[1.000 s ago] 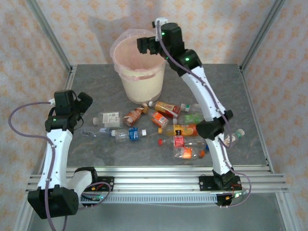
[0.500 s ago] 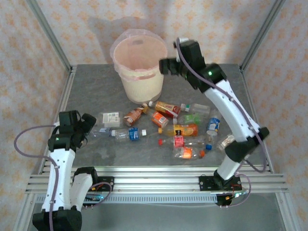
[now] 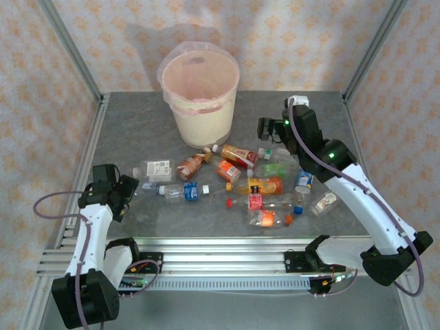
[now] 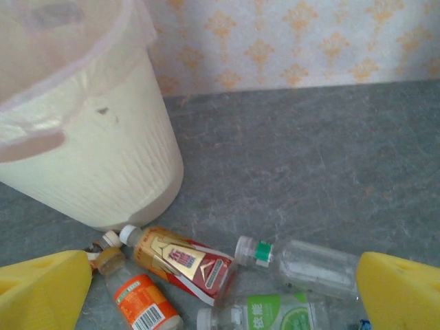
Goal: Put the plastic bottles in the bin
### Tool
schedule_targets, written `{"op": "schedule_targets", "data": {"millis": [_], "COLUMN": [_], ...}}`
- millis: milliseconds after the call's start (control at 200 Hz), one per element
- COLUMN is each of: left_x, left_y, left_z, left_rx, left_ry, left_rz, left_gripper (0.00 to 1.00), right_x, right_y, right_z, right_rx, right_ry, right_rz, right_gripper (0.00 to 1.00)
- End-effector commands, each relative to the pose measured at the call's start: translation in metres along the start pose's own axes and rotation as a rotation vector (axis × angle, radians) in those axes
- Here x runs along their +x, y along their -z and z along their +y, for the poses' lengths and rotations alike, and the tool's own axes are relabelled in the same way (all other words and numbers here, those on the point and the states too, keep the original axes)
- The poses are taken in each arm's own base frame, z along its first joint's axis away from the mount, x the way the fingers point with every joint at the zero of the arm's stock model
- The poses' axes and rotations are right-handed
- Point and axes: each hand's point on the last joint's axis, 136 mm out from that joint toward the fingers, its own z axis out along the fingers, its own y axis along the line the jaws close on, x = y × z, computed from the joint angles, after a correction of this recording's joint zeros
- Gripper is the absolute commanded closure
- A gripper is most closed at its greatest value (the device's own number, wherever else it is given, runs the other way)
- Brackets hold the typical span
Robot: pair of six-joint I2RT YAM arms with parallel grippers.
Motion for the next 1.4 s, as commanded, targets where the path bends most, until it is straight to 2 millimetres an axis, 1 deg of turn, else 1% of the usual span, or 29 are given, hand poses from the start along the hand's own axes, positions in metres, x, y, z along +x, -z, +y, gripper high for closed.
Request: {"op": "schedule_targets", "data": {"millis": [0, 160, 310, 390, 616, 881, 1131, 1286, 1396], "left_x": [-0.023, -0.035, -0.040, -0.041, -0.043, -0.037, -0.037, -0.034, -0.034], "left_y": [-0.002, -0.008, -0.020, -0.026, -0.040, -0.058, -0.072, -0.083, -0.088], "left_z": [-0.013, -0.017, -0.019, -0.019, -0.027, -0.020, -0.018, -0.014, -0.015], "left_rx": [0.050, 0.047, 0.027, 0.011, 0.020, -0.007, -0.030, -0.052, -0.057], "left_ry": [0.052, 0.091, 0.115, 0.119, 0.124, 0.142, 0.151, 0.173, 0.186], "left_rz": [-0.091, -0.122, -0.117, -0.106, -0.082, -0.052, -0.044, -0.025, -0.022], "left_gripper": [0.00, 0.00, 0.00, 0.00, 0.00, 0.00, 0.10, 0.20, 0.31], "right_x": [0.016, 0.030, 0.036, 0.039, 0.045, 0.053, 0.055, 0.056, 0.057], "right_y": [-0.012, -0.023, -0.028, -0.030, -0.037, -0.044, -0.046, -0.048, -0.048], "right_z": [-0.005, -0.002, 0.000, 0.001, 0.004, 0.007, 0.011, 0.010, 0.010], "right_rx": [0.036, 0.032, 0.035, 0.033, 0.026, 0.022, 0.010, 0.016, 0.023], "right_ry": [-0.025, -0.030, -0.026, -0.022, -0.019, -0.022, -0.021, -0.022, -0.021], "right_rz": [0.029, 0.068, 0.093, 0.100, 0.123, 0.153, 0.171, 0.176, 0.181], "right_gripper": [0.01, 0.01, 0.01, 0.01, 0.01, 0.01, 0.01, 0.01, 0.01]}}
